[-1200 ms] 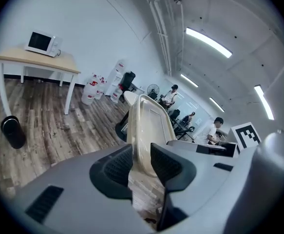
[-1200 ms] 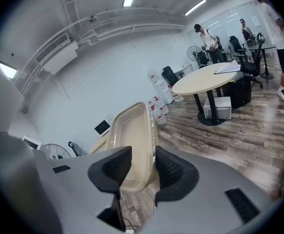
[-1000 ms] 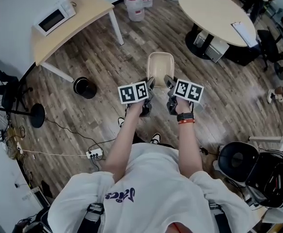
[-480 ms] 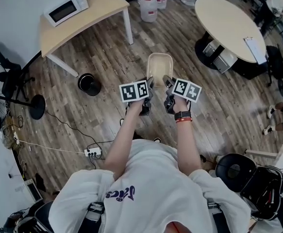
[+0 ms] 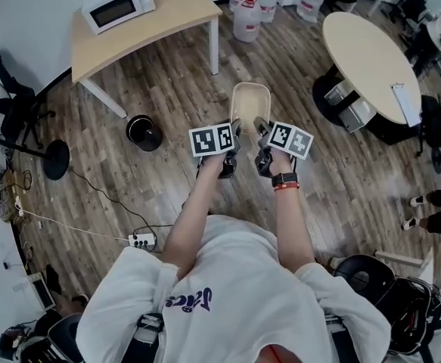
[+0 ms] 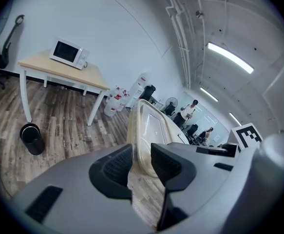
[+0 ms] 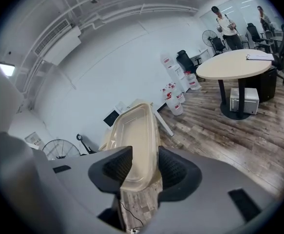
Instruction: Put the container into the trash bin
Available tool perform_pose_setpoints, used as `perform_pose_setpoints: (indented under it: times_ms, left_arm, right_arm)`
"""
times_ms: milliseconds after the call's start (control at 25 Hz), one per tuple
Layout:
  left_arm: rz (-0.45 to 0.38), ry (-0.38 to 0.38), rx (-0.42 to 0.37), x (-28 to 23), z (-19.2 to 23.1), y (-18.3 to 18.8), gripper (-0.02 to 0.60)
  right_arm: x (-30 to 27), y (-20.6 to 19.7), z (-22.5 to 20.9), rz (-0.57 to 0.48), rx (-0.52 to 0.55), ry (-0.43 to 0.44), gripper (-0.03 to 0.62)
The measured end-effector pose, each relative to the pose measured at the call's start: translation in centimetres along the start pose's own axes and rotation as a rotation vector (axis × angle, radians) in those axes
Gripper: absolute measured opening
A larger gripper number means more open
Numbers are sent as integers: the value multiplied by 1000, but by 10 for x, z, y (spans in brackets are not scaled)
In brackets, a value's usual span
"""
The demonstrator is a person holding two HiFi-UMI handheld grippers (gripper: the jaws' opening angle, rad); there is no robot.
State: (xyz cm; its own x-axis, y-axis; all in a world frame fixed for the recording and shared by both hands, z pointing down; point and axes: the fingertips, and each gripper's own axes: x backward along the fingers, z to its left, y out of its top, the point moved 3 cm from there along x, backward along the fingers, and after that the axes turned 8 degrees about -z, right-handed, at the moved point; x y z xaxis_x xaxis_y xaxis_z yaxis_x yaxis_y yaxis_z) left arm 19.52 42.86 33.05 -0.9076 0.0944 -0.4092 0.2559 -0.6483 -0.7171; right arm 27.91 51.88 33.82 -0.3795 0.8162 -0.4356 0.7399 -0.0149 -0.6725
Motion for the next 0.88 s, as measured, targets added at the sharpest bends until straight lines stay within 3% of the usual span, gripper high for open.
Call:
perform_pose_setpoints:
  times_ms: [520, 880]
  left_arm:
    - [-47, 42, 77, 8, 110, 84, 133]
    - [-101, 132, 132, 49, 215, 134, 133]
  right_arm:
    - [-105, -8, 96, 70, 84, 13, 167]
    - [-186, -49, 188, 140, 141, 88, 169]
